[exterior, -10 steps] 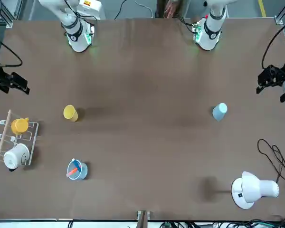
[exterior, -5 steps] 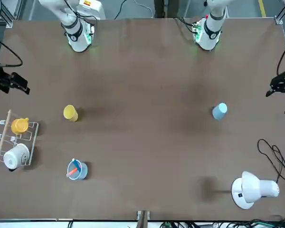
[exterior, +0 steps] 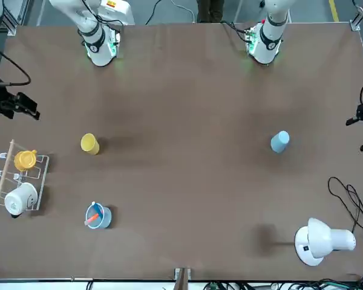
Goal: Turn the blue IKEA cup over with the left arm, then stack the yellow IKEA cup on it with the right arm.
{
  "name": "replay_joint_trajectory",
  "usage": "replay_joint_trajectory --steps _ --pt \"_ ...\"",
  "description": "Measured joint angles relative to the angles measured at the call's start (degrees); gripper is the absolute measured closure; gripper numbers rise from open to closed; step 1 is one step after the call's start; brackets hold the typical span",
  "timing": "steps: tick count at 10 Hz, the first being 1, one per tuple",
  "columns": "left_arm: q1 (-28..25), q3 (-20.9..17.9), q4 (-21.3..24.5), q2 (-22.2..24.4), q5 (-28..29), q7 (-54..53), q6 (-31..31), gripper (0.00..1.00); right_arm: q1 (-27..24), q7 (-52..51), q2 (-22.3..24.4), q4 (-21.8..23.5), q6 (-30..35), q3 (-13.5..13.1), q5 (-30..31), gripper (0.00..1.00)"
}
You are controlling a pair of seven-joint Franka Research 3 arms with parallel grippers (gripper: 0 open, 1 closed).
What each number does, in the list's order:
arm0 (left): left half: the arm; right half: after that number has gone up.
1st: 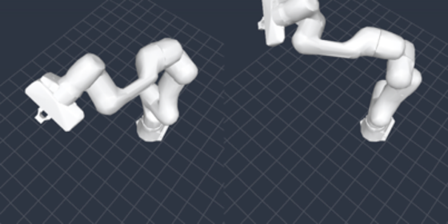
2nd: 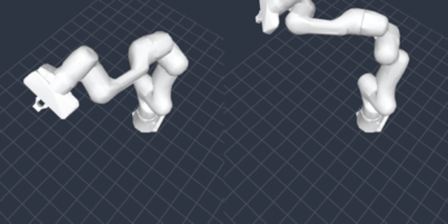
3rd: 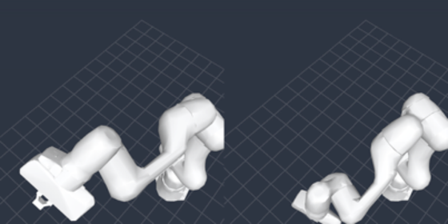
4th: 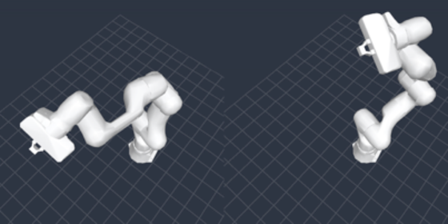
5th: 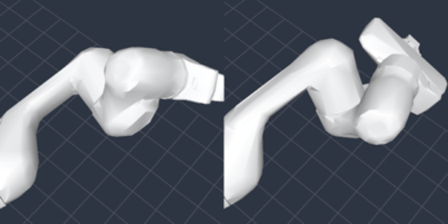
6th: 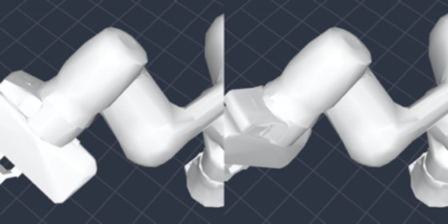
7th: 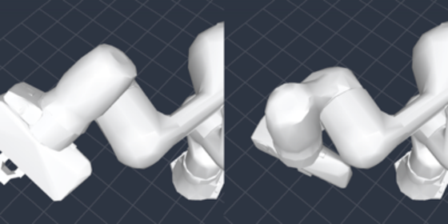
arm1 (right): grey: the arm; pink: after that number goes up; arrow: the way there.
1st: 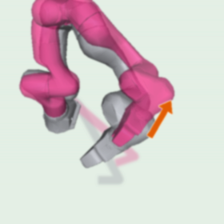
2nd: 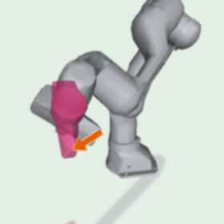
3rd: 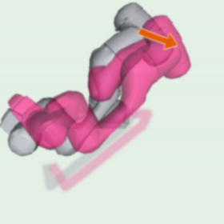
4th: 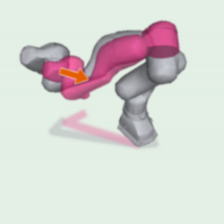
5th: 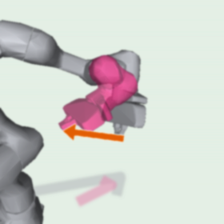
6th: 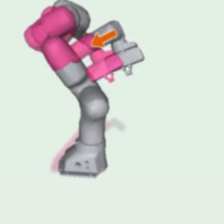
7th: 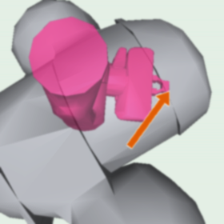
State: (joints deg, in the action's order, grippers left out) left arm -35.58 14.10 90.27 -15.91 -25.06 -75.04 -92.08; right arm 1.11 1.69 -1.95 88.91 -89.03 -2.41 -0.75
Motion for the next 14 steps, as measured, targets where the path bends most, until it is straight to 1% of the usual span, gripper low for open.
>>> replay_joint_trajectory --steps 2,3,4,5,6,7,9,11,13,14 --pt "-1.85 0.0 4.3 -3.23 -4.59 -9.0 -0.11 0.01 -0.12 -0.01 0.0 0.66 0.08 0.37 0.0 0.0" --pt "-2.6 -0.01 5.66 -4.85 -5.97 -13.47 -0.28 0.01 -0.41 -0.01 0.0 1.01 0.1 0.56 0.0 0.0" --pt "-3.23 -0.01 6.17 -6.54 -7.17 -18.03 -0.33 0.01 -1.52 -0.05 0.12 1.57 0.08 1.44 0.0 0.0" --pt "-3.78 -0.02 6.39 -8.5 -8.52 -22.47 -0.35 0.01 -3.01 -0.05 0.61 2.79 -0.32 2.97 0.0 0.0" --pt "-4.5 -0.03 6.52 -10.83 -9.48 -26.47 -0.4 0.01 -3.95 -0.05 1.67 5.08 -1.92 3.91 0.0 0.0" --pt "-5.16 -0.04 6.86 -12.69 -9.98 -29.51 -0.82 0.01 -4.3 -0.05 3.14 8.54 -4.52 4.24 0.0 0.0" --pt "-6.49 -0.04 8.59 -14.83 -11.24 -35.83 -2.16 0.01 -4.53 -0.04 5.26 15.75 -10.09 4.3 0.0 0.0" --pt "-6.61 0.0 9.43 -18.37 -13.4 -41.01 -3.66 0.01 -4.92 -0.26 5.46 21.29 -15.77 4.3 0.0 0.0" --pt "-6.86 -0.03 9.63 -22.49 -14.17 -47.41 -4.6 0.01 -5.35 -1.36 5.38 26.73 -21.4 4.29 0.01 0.0" --pt "-7.05 -0.04 9.97 -23.63 -14.19 -50.98 -4.56 0.01 -5.48 -1.66 5.37 28.6 -22.98 4.29 0.06 0.0"
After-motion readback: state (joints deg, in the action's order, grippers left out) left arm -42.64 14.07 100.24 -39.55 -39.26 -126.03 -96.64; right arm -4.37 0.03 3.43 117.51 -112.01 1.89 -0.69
